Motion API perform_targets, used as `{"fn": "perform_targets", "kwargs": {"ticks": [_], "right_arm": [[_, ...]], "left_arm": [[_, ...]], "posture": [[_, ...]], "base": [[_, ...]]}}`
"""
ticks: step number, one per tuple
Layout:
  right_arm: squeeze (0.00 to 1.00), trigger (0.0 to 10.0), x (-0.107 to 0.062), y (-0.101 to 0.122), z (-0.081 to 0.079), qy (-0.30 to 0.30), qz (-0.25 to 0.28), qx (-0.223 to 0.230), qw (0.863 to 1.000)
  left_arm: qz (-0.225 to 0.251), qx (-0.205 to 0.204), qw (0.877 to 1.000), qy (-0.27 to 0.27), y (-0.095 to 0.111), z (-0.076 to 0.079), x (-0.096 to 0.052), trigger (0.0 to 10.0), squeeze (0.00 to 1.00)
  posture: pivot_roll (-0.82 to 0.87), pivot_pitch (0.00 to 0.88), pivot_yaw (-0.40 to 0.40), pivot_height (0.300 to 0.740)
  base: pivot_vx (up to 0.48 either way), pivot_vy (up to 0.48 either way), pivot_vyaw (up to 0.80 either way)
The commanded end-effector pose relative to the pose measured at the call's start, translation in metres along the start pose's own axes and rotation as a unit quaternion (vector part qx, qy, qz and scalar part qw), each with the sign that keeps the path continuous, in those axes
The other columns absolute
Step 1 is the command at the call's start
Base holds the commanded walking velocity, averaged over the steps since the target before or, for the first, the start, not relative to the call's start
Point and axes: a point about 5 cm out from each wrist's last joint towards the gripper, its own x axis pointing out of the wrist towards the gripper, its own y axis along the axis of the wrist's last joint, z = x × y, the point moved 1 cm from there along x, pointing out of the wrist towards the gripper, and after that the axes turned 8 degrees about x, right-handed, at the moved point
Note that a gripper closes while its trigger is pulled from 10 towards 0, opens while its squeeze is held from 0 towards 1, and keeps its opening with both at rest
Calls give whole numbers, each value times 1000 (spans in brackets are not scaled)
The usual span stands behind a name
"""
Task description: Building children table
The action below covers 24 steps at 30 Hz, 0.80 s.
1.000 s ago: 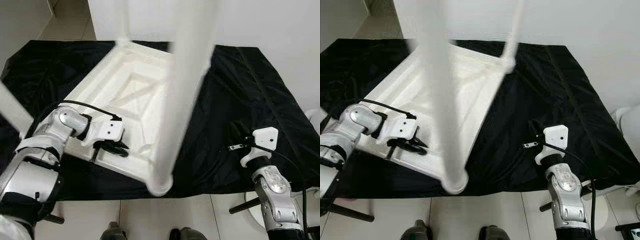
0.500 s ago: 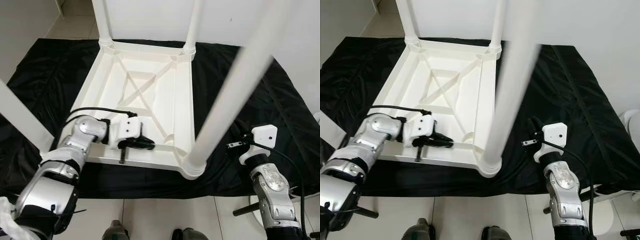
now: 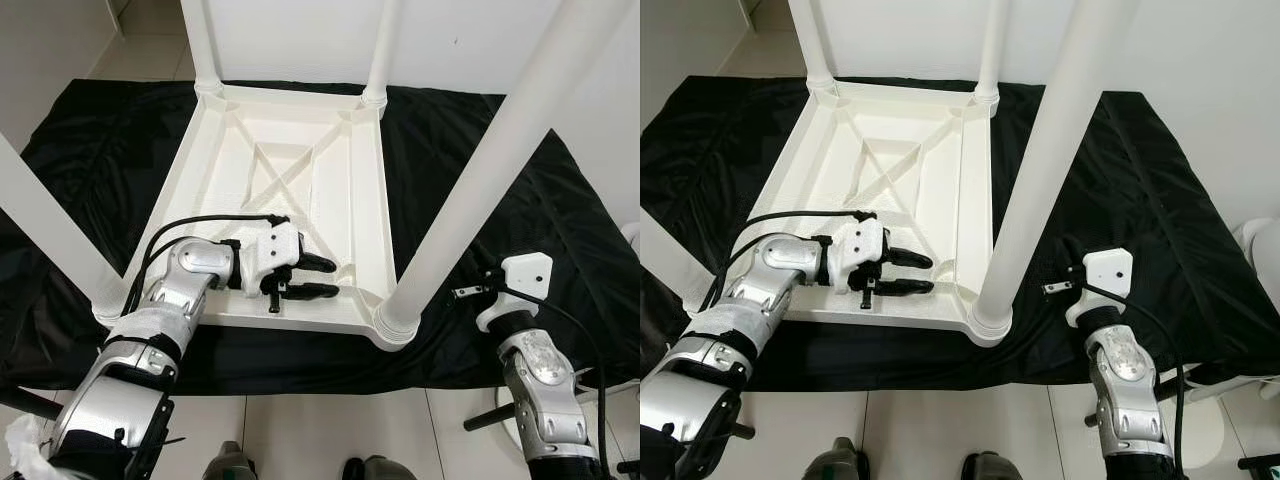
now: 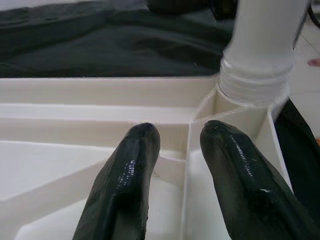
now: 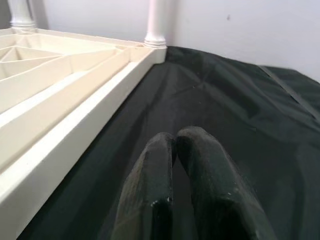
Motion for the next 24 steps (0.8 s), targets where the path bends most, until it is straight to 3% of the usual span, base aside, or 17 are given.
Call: {"fn": "perform_targets", "kwargs": {"ticks": [1, 3, 4, 7, 11, 16, 19, 21, 24], "right_arm": [[0, 10000, -5, -2, 4, -23, 2, 11, 1000], [0, 10000, -6, -2, 4, -31, 4, 16, 999], [0, 10000, -8, -3, 4, -42, 6, 21, 999], [0, 10000, -9, -2, 3, -53, 11, 29, 998], [0, 10000, -11, -2, -7, -72, 24, 40, 996], [0, 10000, -14, -1, -9, -59, 23, 38, 997], [0, 10000, -14, -1, -9, -59, 23, 38, 997], [0, 10000, -21, 0, 0, -70, 21, 26, 997], [0, 10000, -21, 0, 0, -70, 21, 26, 997]], "left_arm": [[5, -31, 992, 125, 2, -17, -4, 10000, 0], [11, -45, 987, 156, 5, -22, -5, 10000, 0], [19, -77, 979, 186, 7, -29, -7, 10000, 0], [20, -95, 970, 221, 8, -36, -8, 10000, 0], [53, -154, 920, 356, 14, -63, -17, 10000, 0], [56, -159, 910, 380, 17, -66, -18, 10000, 0], [56, -159, 910, 380, 17, -66, -18, 10000, 0], [61, -169, 888, 422, 17, -70, -21, 10000, 0], [61, -169, 888, 422, 17, -70, -21, 10000, 0]], "posture": [[56, 57, 3, 740], [56, 57, 3, 740], [56, 57, 3, 740], [57, 50, 1, 740], [52, 40, 3, 740], [41, 32, 6, 740], [41, 32, 6, 740], [29, 23, 10, 740], [29, 23, 10, 740]], "base": [[0, 0, 0], [0, 0, 0], [0, 0, 0], [0, 0, 0], [0, 0, 0], [0, 0, 0], [0, 0, 0], [0, 0, 0], [0, 0, 0]]}}
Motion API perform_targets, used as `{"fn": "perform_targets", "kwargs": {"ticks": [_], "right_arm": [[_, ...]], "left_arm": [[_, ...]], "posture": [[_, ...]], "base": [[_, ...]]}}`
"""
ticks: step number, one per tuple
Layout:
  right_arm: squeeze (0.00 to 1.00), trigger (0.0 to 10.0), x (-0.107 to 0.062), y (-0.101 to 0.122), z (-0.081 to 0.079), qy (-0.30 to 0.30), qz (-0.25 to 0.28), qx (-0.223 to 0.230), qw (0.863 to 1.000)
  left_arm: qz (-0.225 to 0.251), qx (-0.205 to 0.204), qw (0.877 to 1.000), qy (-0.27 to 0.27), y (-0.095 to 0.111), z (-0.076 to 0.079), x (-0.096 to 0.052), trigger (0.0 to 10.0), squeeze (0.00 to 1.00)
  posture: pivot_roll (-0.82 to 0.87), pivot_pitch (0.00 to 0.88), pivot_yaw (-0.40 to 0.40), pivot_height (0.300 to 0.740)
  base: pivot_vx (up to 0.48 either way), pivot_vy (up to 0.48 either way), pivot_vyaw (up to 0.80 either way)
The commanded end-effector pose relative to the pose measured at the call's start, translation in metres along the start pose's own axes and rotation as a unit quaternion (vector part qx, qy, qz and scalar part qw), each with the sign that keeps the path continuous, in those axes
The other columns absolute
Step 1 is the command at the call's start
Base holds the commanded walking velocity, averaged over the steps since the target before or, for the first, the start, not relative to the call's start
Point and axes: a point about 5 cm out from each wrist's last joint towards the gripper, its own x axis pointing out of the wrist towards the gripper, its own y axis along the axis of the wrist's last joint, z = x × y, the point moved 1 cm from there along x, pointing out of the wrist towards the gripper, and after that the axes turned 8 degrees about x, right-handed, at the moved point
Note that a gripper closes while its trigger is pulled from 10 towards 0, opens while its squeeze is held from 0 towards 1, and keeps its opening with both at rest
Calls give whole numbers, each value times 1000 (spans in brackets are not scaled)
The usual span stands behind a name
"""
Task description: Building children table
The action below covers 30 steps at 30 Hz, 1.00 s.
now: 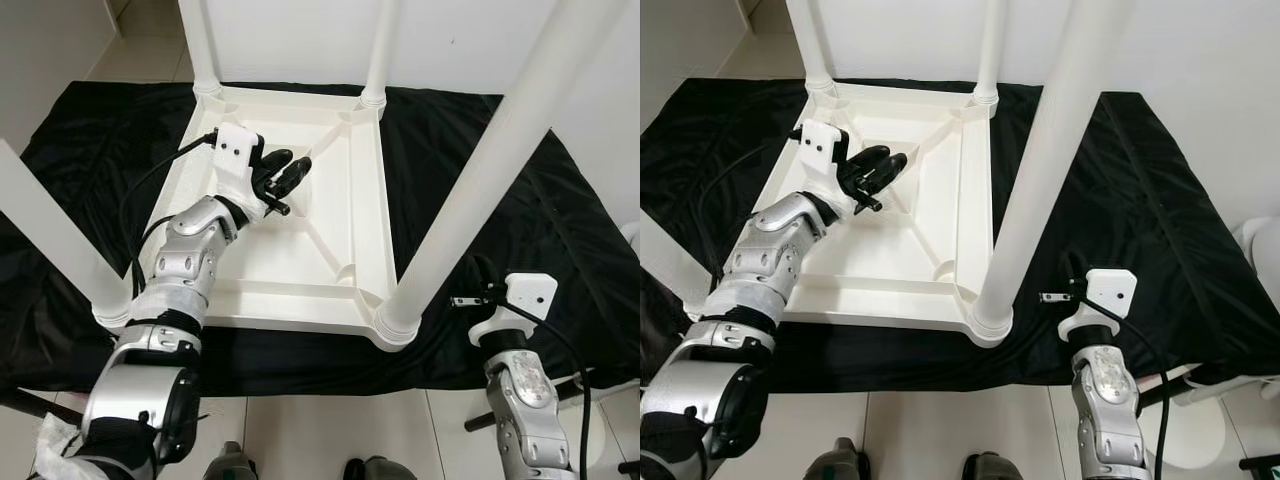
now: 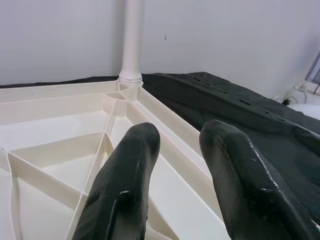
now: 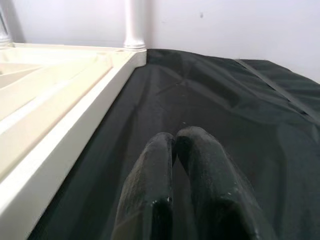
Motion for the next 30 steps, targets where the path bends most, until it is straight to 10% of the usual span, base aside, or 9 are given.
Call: {"fn": "perform_targets", "kwargs": {"ticks": [1, 12, 26, 27, 28, 30], "right_arm": [[0, 10000, -4, 2, 7, -13, 4, -6, 1000], [0, 10000, -21, 9, 20, 80, -41, -9, 996], [0, 10000, -28, 19, 16, 188, -85, -18, 978], [259, 10000, -29, 18, 14, 196, -90, -4, 976], [1000, 10000, -31, 18, 13, 205, -96, 3, 974], [1000, 10000, -33, 16, 10, 215, -103, 14, 971]], "left_arm": [[-14, -6, 998, 61, -2, -7, -1, 10000, 0], [-40, 20, 985, 168, -12, -13, -14, 10000, 0], [-74, 39, 990, 111, -33, -8, -52, 10000, 0], [-70, 32, 991, 110, -33, -7, -55, 10000, 0], [-63, 21, 992, 104, -33, -5, -58, 10000, 0], [-51, -2, 993, 108, -33, -5, -64, 10000, 0]], "posture": [[27, 22, 12, 740], [8, 3, 33, 740], [-17, 0, 66, 740], [-17, 0, 65, 740], [-18, 0, 65, 740], [-20, 0, 67, 740]], "base": [[0, 0, 0], [0, 0, 0], [0, 0, 0], [0, 0, 0], [0, 0, 0], [0, 0, 0]]}}
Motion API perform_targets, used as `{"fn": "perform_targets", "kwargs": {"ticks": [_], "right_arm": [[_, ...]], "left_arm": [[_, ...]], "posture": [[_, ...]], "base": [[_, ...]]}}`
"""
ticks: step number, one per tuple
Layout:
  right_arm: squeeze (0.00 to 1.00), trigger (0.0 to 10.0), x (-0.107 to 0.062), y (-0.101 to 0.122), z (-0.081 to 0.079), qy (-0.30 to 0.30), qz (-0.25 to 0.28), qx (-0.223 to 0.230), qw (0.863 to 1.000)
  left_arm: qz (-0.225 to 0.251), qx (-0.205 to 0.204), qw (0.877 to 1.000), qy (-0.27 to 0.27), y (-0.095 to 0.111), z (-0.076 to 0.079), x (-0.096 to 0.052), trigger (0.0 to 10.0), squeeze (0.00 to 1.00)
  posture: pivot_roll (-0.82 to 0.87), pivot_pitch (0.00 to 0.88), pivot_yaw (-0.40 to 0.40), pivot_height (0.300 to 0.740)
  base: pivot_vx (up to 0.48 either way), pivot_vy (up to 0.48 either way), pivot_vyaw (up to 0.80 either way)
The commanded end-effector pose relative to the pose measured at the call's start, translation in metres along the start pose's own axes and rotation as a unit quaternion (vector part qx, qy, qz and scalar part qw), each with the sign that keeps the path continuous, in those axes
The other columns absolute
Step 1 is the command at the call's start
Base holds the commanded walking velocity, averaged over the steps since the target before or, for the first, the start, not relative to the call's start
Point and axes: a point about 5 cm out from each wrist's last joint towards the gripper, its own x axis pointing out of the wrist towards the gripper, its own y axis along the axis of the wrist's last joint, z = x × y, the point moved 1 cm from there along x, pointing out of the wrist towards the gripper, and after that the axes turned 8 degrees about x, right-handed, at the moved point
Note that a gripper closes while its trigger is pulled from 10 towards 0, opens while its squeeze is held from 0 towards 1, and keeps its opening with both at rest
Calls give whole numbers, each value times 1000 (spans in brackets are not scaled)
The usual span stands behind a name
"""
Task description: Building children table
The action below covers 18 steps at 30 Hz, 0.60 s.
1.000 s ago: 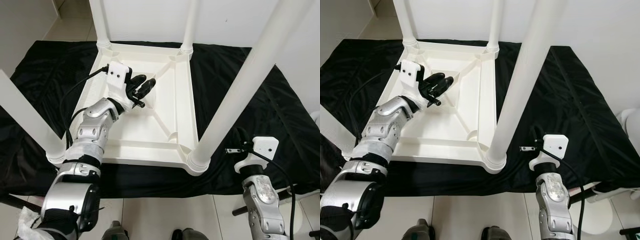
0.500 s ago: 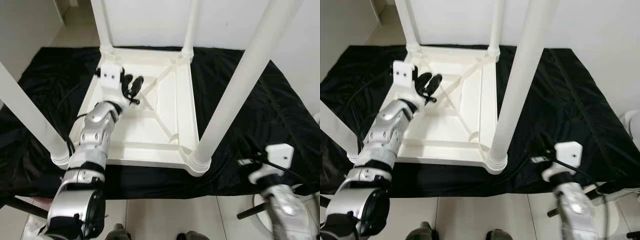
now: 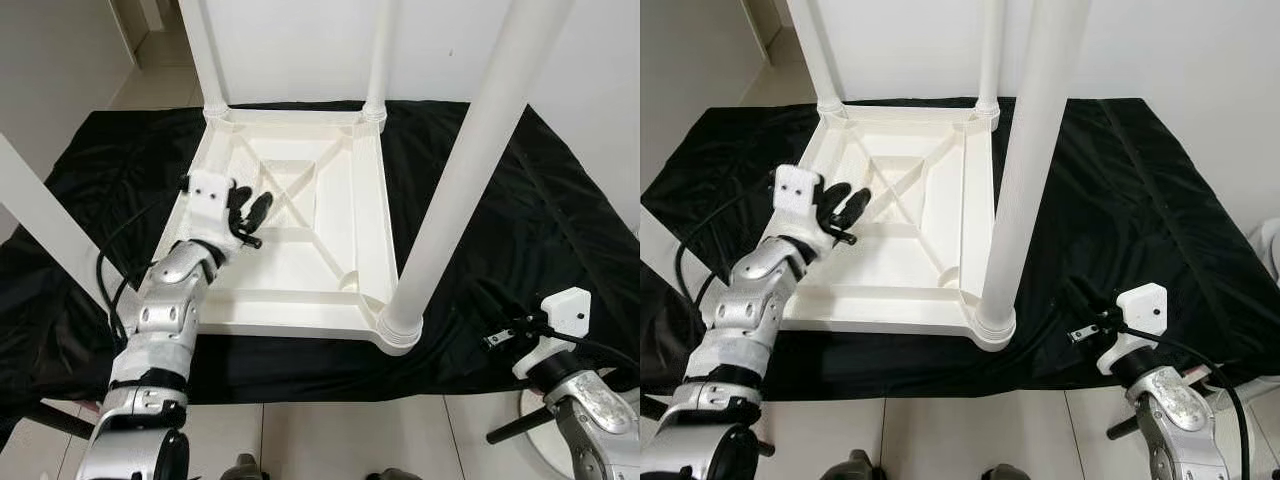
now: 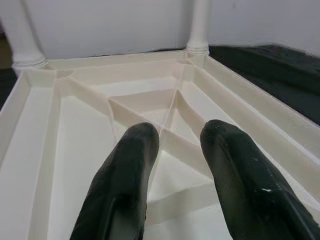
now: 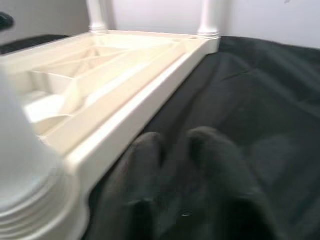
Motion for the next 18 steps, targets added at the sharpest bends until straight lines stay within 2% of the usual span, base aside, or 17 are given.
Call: {"fn": "perform_targets", "kwargs": {"ticks": [1, 3, 5, 6, 7, 8, 10, 12, 13, 14, 15, 17, 18], "right_arm": [[1000, 10000, -2, -3, -8, 28, -15, 16, 999], [1000, 10000, -3, -5, -11, 37, -19, 20, 999], [1000, 10000, -7, -8, -21, 65, -32, 29, 997], [1000, 10000, -7, -8, -21, 65, -32, 29, 997], [1000, 10000, -9, -9, -24, 76, -36, 31, 996], [1000, 10000, -9, -9, -24, 76, -36, 31, 996], [984, 10000, -13, -9, -33, 120, -53, 28, 991], [984, 10000, -14, -9, -34, 125, -56, 24, 990], [0, 10000, -14, -9, -34, 127, -57, 23, 990], [0, 10000, -14, -9, -34, 127, -57, 23, 990], [0, 10000, -13, -10, -36, 134, -59, 30, 989], [0, 10000, -12, -12, -42, 166, -74, 44, 982], [0, 10000, -11, -13, -44, 178, -81, 47, 980]], "left_arm": [[11, -43, 999, -11, 0, -1, -8, 10000, 0], [14, -50, 999, -6, -1, 0, -12, 10000, 0], [24, 6, 998, -50, -4, 19, -24, 10000, 0], [24, 6, 998, -50, -4, 19, -24, 10000, 0], [23, 13, 998, -63, -6, 25, -27, 10000, 0], [23, 13, 998, -63, -6, 25, -27, 10000, 0], [26, -10, 995, -99, -5, 38, -25, 10000, 0], [30, -10, 993, -110, -3, 40, -24, 10000, 0], [32, -9, 993, -115, -2, 41, -23, 10000, 0], [32, -9, 993, -115, -2, 41, -23, 10000, 0], [31, -18, 988, -150, 0, 46, -24, 10000, 0], [37, -6, 966, -256, 6, 59, -29, 10000, 0], [36, 2, 956, -290, 7, 62, -32, 10000, 0]], "posture": [[-20, 0, 67, 740], [-19, 0, 67, 740], [-17, 0, 71, 740], [-17, 0, 71, 740], [-17, 0, 71, 740], [-17, 0, 71, 740], [-13, 0, 91, 740], [-13, 0, 91, 740], [-13, 0, 91, 740], [-13, 0, 91, 740], [-12, 0, 103, 740], [-12, 0, 105, 740], [-12, 0, 106, 740]], "base": [[0, 0, 0], [0, 0, 0], [0, 0, 0], [0, 0, 0], [0, 0, 0], [0, 0, 0], [0, 0, 0], [0, 0, 0], [0, 0, 0], [0, 0, 0], [0, 0, 0], [0, 0, 0], [0, 0, 0]]}}
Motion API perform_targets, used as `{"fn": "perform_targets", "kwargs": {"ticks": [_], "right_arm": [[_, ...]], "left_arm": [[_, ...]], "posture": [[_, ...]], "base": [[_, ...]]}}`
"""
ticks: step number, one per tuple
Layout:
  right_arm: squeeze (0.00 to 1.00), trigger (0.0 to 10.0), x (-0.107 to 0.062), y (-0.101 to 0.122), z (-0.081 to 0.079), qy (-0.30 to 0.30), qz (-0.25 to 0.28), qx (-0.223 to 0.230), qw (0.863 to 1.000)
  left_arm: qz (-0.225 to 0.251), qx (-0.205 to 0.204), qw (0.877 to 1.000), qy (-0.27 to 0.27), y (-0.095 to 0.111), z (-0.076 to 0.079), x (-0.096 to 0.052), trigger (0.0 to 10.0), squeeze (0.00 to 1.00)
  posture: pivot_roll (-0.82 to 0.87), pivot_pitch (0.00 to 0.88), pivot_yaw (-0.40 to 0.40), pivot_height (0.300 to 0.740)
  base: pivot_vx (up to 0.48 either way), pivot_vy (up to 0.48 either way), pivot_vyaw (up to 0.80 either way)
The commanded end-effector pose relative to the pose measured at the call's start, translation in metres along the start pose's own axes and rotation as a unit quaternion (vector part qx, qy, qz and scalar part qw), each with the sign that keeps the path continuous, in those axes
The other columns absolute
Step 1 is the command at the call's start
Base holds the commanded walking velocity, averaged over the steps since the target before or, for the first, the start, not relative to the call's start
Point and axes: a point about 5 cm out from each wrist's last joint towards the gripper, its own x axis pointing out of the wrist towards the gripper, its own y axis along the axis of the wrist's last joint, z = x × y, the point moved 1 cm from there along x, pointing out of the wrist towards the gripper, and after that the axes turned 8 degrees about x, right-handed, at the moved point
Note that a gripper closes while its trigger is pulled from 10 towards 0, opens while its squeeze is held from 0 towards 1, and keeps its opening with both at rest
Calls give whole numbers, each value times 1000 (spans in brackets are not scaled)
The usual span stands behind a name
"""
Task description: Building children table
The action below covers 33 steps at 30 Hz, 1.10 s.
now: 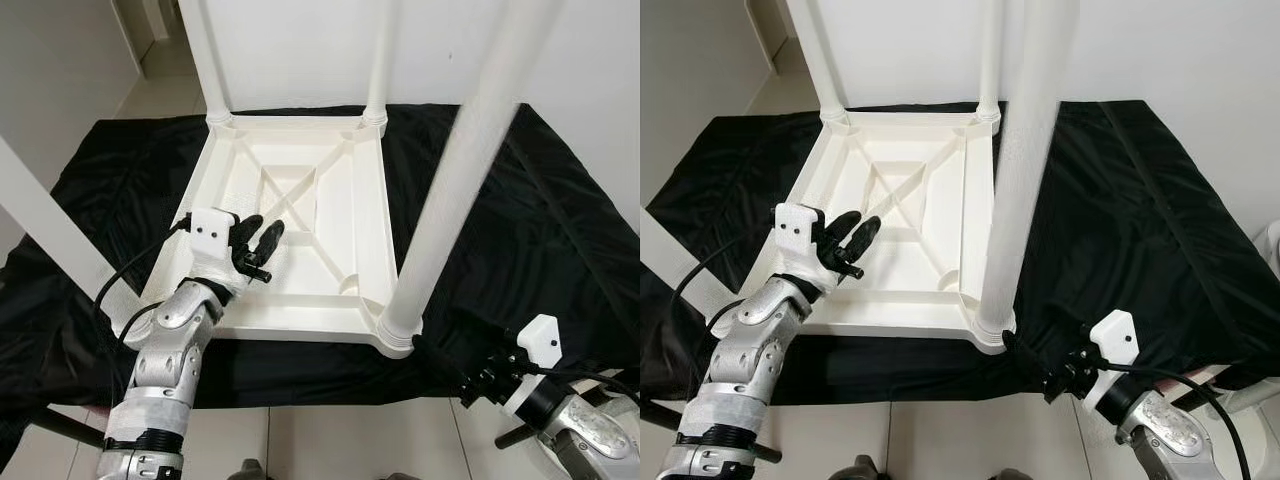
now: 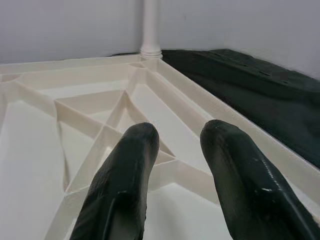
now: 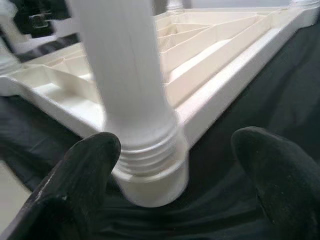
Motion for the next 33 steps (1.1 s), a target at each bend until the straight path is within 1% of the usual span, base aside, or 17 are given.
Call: {"fn": "perform_targets", "kwargs": {"ticks": [1, 2, 6, 7, 8, 10, 12, 13, 16, 17, 18, 20, 22, 27, 28, 29, 33], "right_arm": [[0, 10000, 4, 1, -7, 35, -9, 7, 999], [0, 10000, 5, -1, -8, 44, -17, 1, 999], [0, 10000, 6, -1, -7, 44, -19, -1, 999], [0, 10000, 10, 0, -7, 52, -18, -3, 999], [0, 10000, 10, 0, -7, 52, -18, -3, 999], [0, 10000, 20, 0, -6, 62, -16, -8, 998], [0, 10000, 20, 0, -6, 62, -16, -8, 998], [0, 10000, 26, 1, -4, 60, -14, -16, 998], [0, 10000, 26, 1, -4, 60, -14, -16, 998], [0, 10000, 35, 3, 1, 49, -4, -30, 998], [0, 10000, 35, 3, 1, 49, -4, -30, 998], [0, 10000, 56, 8, 10, 22, 25, -50, 998], [0, 10000, 67, 11, 14, 7, 41, -54, 998], [0, 10000, 71, 11, 15, 1, 45, -53, 998], [0, 10000, 77, 14, 23, -33, 65, -55, 996], [0, 10000, 77, 14, 23, -33, 65, -55, 996], [0, 10000, 75, 18, 33, -66, 79, -64, 993]], "left_arm": [[23, 11, 977, -213, 7, 25, -6, 10000, 0], [13, 12, 973, -228, 6, 25, -7, 10000, 0], [9, 12, 971, -237, 6, 25, -8, 10000, 0], [4, 17, 968, -250, 6, 26, -12, 10000, 0], [4, 17, 968, -250, 6, 26, -12, 10000, 0], [0, 22, 964, -265, 6, 26, -17, 10000, 0], [0, 22, 964, -265, 6, 26, -17, 10000, 0], [-2, 19, 963, -267, 6, 26, -18, 10000, 0], [-2, 19, 963, -267, 6, 26, -18, 10000, 0], [-5, 21, 962, -273, 6, 26, -20, 10000, 0], [-5, 21, 962, -273, 6, 26, -20, 10000, 0], [-10, 27, 959, -282, 4, 29, -20, 10000, 0], [-10, 31, 957, -290, 4, 30, -19, 10000, 0], [-8, 29, 955, -296, 3, 30, -18, 10000, 0], [-5, 33, 955, -295, 3, 33, -14, 10000, 0], [-5, 33, 955, -295, 3, 33, -14, 10000, 0], [1, 31, 954, -298, 5, 40, -9, 10000, 0]], "posture": [[-12, 0, 106, 740], [-10, 0, 105, 740], [-7, 0, 102, 740], [-1, 0, 101, 740], [-1, 0, 101, 740], [5, 0, 97, 740], [5, 0, 97, 740], [13, 0, 96, 740], [13, 0, 96, 740], [18, 0, 96, 740], [18, 0, 96, 740], [29, 0, 99, 740], [29, 0, 99, 740], [31, 0, 101, 740], [32, 0, 103, 740], [32, 0, 103, 740], [29, 0, 110, 740]], "base": [[0, 0, 0], [0, 0, 0], [0, 0, 0], [0, 0, 0], [0, 0, 0], [0, 0, 0], [0, 0, 0], [0, 0, 0], [0, 0, 0], [0, 0, 0], [0, 0, 0], [0, 0, 0], [0, 0, 0], [0, 0, 0], [0, 0, 0], [0, 0, 0], [0, 0, 0]]}}
